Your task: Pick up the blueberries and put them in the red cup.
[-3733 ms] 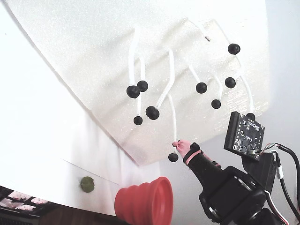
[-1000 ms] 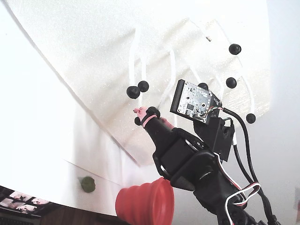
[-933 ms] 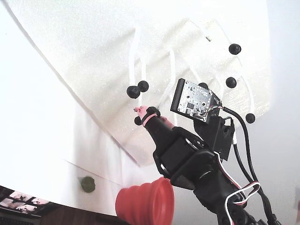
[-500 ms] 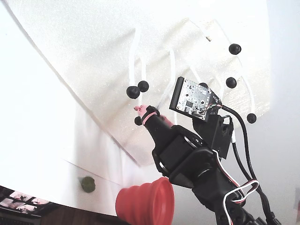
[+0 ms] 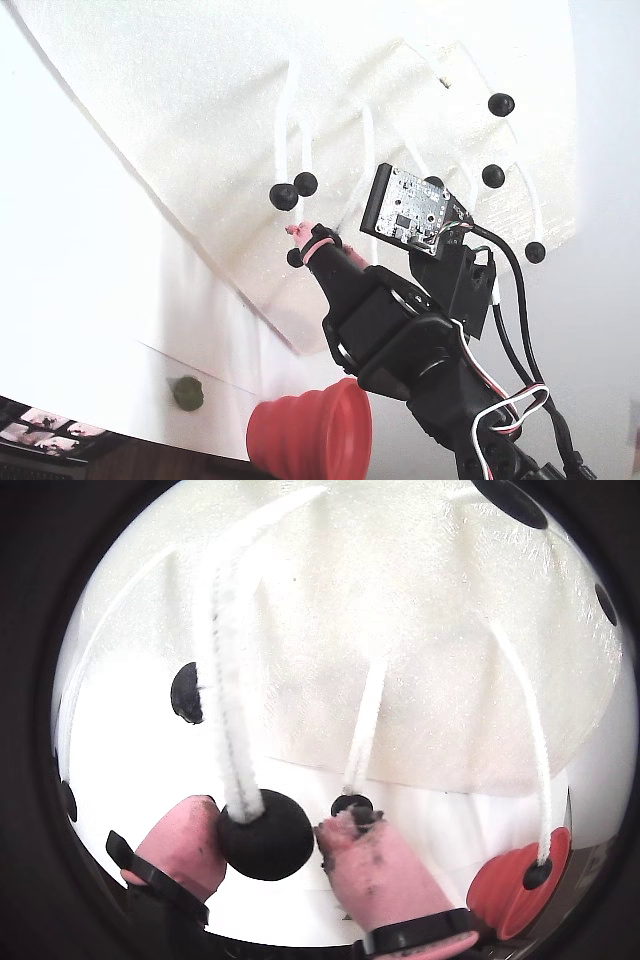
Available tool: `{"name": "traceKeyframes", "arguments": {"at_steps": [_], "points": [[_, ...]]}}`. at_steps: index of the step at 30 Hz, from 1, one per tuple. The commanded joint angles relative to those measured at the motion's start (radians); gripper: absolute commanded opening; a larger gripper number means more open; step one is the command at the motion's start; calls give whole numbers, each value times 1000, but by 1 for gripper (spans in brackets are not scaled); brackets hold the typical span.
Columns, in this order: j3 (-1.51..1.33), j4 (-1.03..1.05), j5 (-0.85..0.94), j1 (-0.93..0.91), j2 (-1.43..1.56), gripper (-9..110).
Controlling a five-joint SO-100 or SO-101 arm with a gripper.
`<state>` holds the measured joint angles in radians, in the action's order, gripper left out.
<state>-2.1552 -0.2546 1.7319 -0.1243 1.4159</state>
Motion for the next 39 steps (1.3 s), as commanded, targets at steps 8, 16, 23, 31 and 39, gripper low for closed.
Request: {"name": "traceKeyframes", "arguments": {"at_steps": [8, 16, 23, 31, 39], "points": [[71, -28, -2, -6, 29, 15], [52, -15, -3, -2, 66, 13], [17, 17, 2, -3, 132, 13], [-31, 55, 5, -6, 206, 13], [-80, 112, 5, -15, 296, 13]]}}
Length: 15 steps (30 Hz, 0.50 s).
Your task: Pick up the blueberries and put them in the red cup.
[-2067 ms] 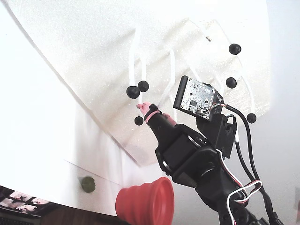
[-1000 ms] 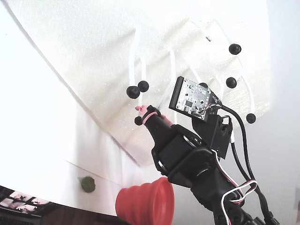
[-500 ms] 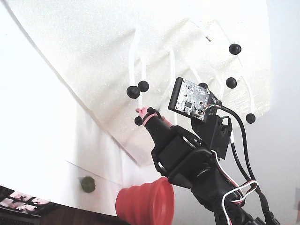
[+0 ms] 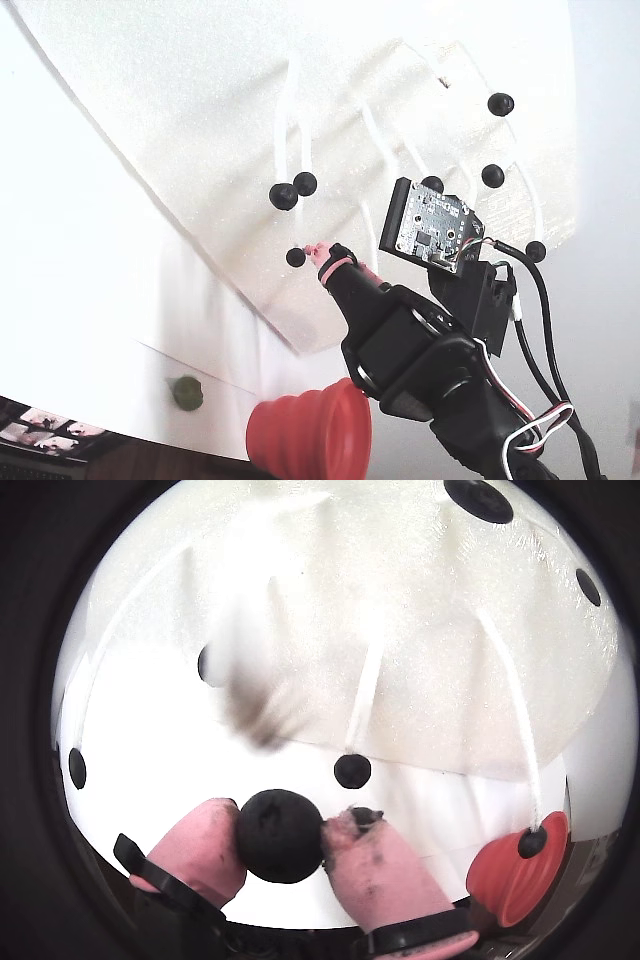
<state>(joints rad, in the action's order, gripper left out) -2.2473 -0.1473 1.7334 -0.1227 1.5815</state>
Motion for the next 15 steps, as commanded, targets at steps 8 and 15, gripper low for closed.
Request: {"name": "traceKeyframes", "arguments": {"at_steps": [8, 15], "points": [[-18, 57, -9, -51, 196, 13], [-15, 98, -20, -107, 232, 13]]}}
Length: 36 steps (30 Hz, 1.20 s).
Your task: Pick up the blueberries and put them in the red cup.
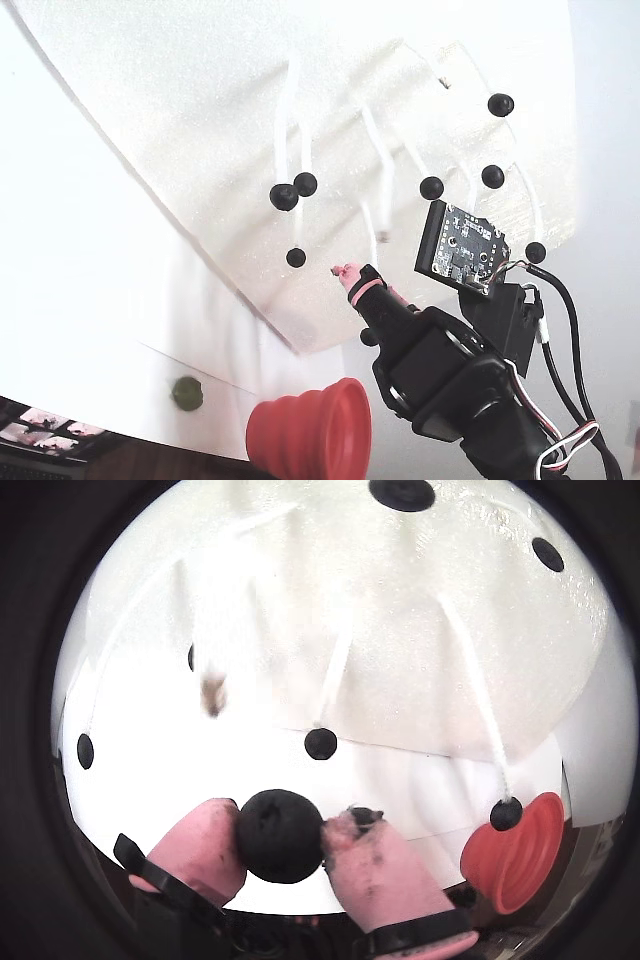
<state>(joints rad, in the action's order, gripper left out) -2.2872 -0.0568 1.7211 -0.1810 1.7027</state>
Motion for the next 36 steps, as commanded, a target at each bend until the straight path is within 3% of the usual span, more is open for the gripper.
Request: {"name": "traceKeyframes", "arguments": {"at_steps": [1, 36], "points": [[25, 14, -9, -57, 115, 13], [98, 236, -31, -413, 216, 14]]}}
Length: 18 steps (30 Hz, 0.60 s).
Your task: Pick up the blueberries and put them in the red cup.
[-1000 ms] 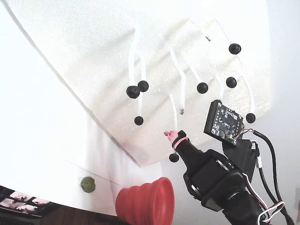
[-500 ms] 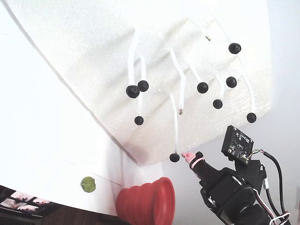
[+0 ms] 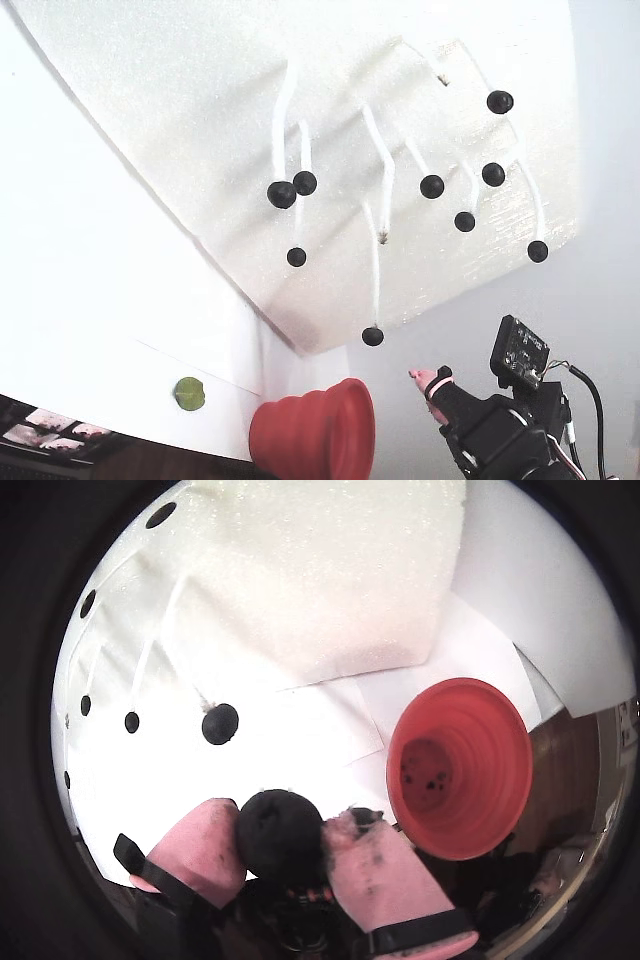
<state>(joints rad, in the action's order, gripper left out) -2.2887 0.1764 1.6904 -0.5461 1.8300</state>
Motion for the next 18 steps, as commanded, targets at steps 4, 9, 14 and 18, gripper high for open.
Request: {"name": "traceKeyframes", "arguments": {"at_steps": [4, 9, 14, 18], "points": [[101, 14, 6, -83, 89, 14], [101, 23, 18, -126, 94, 14], [114, 28, 31, -166, 89, 14], [121, 28, 37, -187, 83, 14]]}}
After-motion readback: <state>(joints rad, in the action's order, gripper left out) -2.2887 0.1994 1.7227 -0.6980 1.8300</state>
